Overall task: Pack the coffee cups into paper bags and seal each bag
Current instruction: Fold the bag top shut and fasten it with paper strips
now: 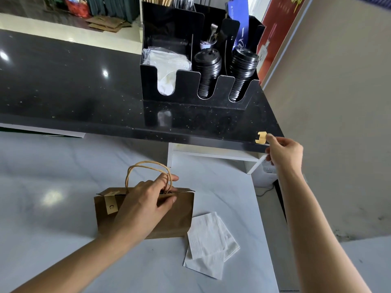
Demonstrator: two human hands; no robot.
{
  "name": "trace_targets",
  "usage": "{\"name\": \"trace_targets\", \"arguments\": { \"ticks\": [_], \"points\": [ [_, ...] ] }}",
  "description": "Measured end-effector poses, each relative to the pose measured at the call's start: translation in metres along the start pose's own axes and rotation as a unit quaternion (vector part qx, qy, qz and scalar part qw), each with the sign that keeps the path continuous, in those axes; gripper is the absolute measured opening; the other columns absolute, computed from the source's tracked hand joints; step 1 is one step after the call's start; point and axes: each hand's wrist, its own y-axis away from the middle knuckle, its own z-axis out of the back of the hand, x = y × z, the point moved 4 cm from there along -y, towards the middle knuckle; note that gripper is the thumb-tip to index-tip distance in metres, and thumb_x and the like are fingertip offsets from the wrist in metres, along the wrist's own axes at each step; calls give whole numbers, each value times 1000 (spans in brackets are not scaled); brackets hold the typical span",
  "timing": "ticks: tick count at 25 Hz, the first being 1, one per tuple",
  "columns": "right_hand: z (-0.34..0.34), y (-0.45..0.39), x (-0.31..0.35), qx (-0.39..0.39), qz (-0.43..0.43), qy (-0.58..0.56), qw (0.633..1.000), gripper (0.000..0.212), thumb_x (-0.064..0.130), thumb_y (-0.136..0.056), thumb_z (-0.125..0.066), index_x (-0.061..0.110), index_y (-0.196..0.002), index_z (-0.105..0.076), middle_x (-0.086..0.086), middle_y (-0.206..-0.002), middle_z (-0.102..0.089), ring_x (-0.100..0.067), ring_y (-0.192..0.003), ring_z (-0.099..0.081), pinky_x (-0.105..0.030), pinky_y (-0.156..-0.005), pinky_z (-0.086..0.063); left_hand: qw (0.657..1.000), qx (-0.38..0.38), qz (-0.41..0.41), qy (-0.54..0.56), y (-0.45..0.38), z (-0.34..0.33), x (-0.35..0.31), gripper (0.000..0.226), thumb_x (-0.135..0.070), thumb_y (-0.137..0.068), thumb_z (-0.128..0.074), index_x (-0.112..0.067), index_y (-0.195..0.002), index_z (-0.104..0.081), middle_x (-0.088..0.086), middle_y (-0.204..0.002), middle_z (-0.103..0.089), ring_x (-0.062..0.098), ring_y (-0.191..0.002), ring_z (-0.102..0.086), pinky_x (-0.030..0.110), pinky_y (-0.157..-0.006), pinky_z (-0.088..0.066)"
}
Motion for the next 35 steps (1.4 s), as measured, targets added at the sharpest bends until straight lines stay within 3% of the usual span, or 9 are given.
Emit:
{"name": "trace_targets", "arguments": {
  "ticks": [2,6,10,14,17,20,24,29,35],
  "points": [
    [-7,-3,2,27,-5,1,1000,20,33,-91,-71,15,-98,-76,0,-68,-68,-6,-41,-54,-19,-47,-45,1000,1,0,-4,0,0,0,40,-24,-89,-77,-33,-126,-63,-27,-102,-72,7,-102,-62,19,-85,-46],
    [-15,-3,6,62,4,-10,998,11,15,-89,-68,12,-94,-78,1,-67,-68,-5,-44,-55,-14,-42,-44,1000,5,4,-2,0,0,2,40,-25,-89,-77,-34,-125,-63,-26,-102,-72,4,-104,-62,8,-83,-39],
    [-13,3,2,63,-2,-68,996,23,16,-89,-52,10,-81,-72,-4,-71,-76,-12,-44,-60,-19,-42,-46,1000,8,1,-7,-1,0,2,40,-27,-90,-77,-34,-126,-63,-24,-104,-73,5,-104,-63,14,-84,-43],
    [-8,8,-6,29,-8,-121,992,28,16,-91,-54,10,-69,-70,-6,-67,-75,-12,-43,-59,-24,-50,-49,1000,7,3,-5,-1,0,2,39,-26,-90,-76,-34,-126,-62,-24,-104,-73,4,-104,-62,6,-83,-38],
    [-9,13,-7,19,-3,-129,992,28,15,-92,-55,9,-70,-71,-4,-68,-75,-11,-46,-59,-27,-57,-49,1000,8,4,0,0,0,2,39,-26,-90,-76,-34,-126,-62,-24,-105,-73,4,-105,-62,14,-85,-44],
    [-7,20,9,22,27,-159,987,27,15,-87,-55,11,-65,-70,-2,-63,-72,-14,-46,-54,-23,-50,-46,1000,7,5,2,-1,0,2,39,-26,-91,-75,-35,-126,-62,-24,-104,-72,5,-105,-61,18,-87,-46],
    [-14,50,30,134,38,-180,974,31,16,-88,-58,17,-60,-71,-7,-69,-73,-17,-46,-51,-22,-46,-42,1000,8,0,3,-1,0,2,38,-26,-91,-75,-32,-126,-62,-20,-103,-73,11,-103,-62,28,-89,-50],
    [-55,134,9,320,18,-106,941,10,16,-89,-60,9,-84,-65,-11,-84,-79,-18,-46,-56,-22,-45,-42,1000,1,0,-4,-1,0,2,40,-30,-91,-74,-33,-129,-61,-11,-98,-70,15,-98,-62,32,-84,-52],
    [-79,174,-11,314,-33,-49,948,9,13,-90,-64,9,-84,-59,-9,-77,-77,-24,-49,-56,-31,-52,-41,1000,-2,-7,-6,0,0,2,42,-29,-92,-74,-36,-130,-60,-11,-100,-70,14,-97,-62,29,-81,-52]
  ]
}}
